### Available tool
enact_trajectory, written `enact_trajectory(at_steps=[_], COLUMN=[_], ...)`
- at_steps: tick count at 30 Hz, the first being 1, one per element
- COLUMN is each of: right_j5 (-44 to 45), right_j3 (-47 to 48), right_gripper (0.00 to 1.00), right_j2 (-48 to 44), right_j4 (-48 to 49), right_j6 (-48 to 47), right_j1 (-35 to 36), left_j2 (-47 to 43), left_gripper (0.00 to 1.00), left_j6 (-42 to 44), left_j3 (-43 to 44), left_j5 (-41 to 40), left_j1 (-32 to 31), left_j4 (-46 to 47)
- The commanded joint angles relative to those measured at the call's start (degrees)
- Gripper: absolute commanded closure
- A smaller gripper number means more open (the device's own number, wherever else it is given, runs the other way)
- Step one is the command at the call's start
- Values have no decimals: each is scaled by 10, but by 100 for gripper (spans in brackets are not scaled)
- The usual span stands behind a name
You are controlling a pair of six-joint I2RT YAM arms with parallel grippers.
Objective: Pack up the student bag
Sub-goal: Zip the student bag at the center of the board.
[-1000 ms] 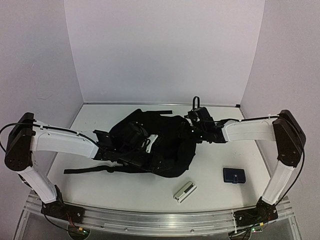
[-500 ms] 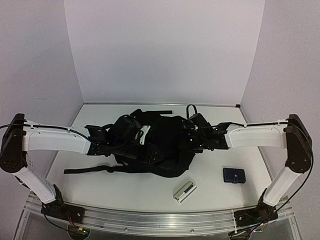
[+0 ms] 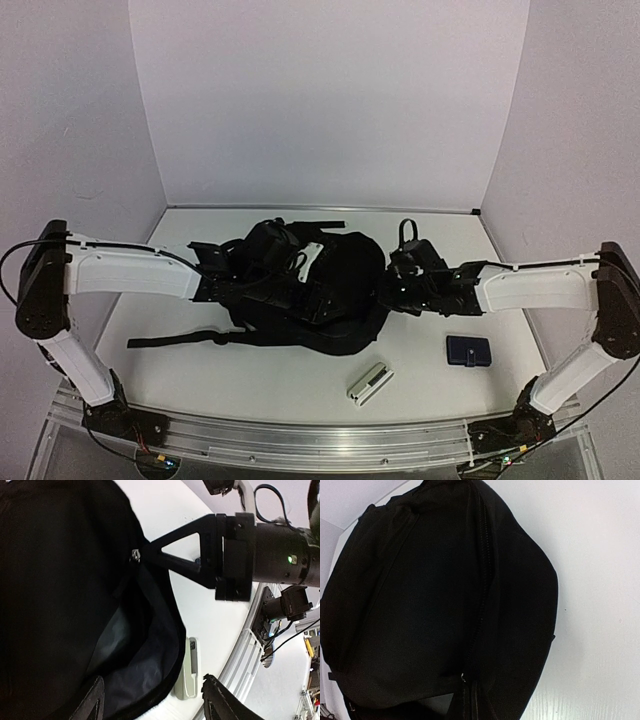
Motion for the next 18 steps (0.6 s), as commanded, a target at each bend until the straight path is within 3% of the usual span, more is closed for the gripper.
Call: enact_trajectory(at_steps=[1, 6, 8, 12, 18], right_j5=[-23, -33, -32, -29, -28], right_j3=[-37, -55, -62, -75, -86], right_gripper=[100, 100, 100, 100, 100], right_j2=[-41, -47, -51, -66, -72], right_j4=[75, 92, 96, 98, 106], right_j6=[11, 17, 19, 22, 30], right_j1=[-1, -4, -4, -6, -10], left_j2=[63, 144, 167, 192, 221], left_gripper=[33, 34, 39, 48, 49], left_j6=[85, 121, 126, 126, 107], left_j3=[73, 141, 156, 166, 169], left_j5=[35, 62, 63, 58, 78], left_j1=[10, 15, 16, 17, 17], left_j4=[39, 41, 47, 56, 114])
